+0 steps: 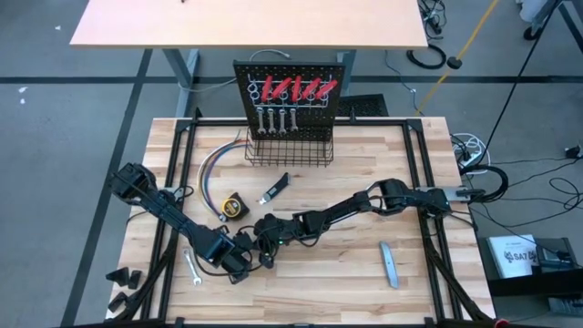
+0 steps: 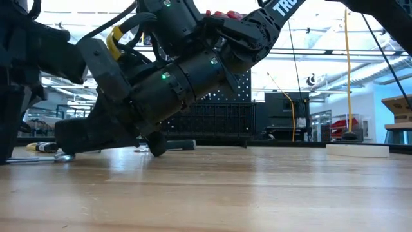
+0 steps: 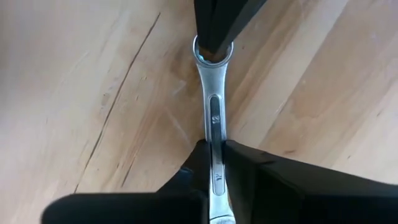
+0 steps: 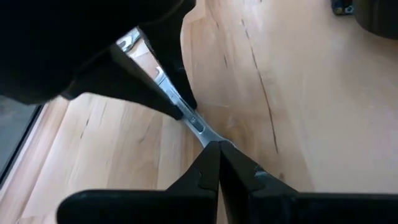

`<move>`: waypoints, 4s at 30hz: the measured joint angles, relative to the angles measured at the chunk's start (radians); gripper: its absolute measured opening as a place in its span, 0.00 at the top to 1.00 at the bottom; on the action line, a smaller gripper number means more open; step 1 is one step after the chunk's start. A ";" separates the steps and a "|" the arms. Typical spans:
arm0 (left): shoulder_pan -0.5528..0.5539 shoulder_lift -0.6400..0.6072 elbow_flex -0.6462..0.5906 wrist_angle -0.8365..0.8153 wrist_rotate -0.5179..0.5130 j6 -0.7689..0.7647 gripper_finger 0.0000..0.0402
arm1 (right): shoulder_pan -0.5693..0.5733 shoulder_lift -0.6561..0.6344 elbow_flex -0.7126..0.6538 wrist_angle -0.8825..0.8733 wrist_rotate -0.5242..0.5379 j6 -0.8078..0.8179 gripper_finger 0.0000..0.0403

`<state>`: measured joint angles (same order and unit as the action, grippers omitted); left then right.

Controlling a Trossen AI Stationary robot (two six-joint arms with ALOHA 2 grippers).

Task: Hang tools onto peg board
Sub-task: Hang the right wrench on the peg board

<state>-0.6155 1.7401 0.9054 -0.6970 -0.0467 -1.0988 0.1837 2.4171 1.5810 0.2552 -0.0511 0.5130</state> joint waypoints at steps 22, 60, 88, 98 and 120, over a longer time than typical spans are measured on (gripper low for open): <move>0.019 -0.067 -0.012 0.009 -0.034 0.062 0.80 | 0.002 -0.013 0.001 -0.083 0.045 -0.036 1.00; 0.033 -0.081 -0.011 -0.015 0.004 0.096 0.93 | -0.002 -0.066 -0.003 -0.139 0.039 -0.181 1.00; 0.003 -0.317 0.208 -0.068 -1.040 0.246 0.93 | 0.001 -1.234 -0.901 -0.336 0.628 -0.087 0.95; 0.200 -0.098 0.200 0.859 -1.344 0.900 0.93 | -0.016 -1.574 -1.091 -0.190 0.630 -0.055 0.95; 0.645 0.082 0.208 1.212 -0.981 0.845 0.93 | -0.031 -1.570 -1.090 -0.176 0.627 -0.110 0.95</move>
<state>0.0291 1.8221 1.1133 0.5153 -1.0277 -0.2539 0.1531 0.8474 0.4908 0.0790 0.5755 0.4034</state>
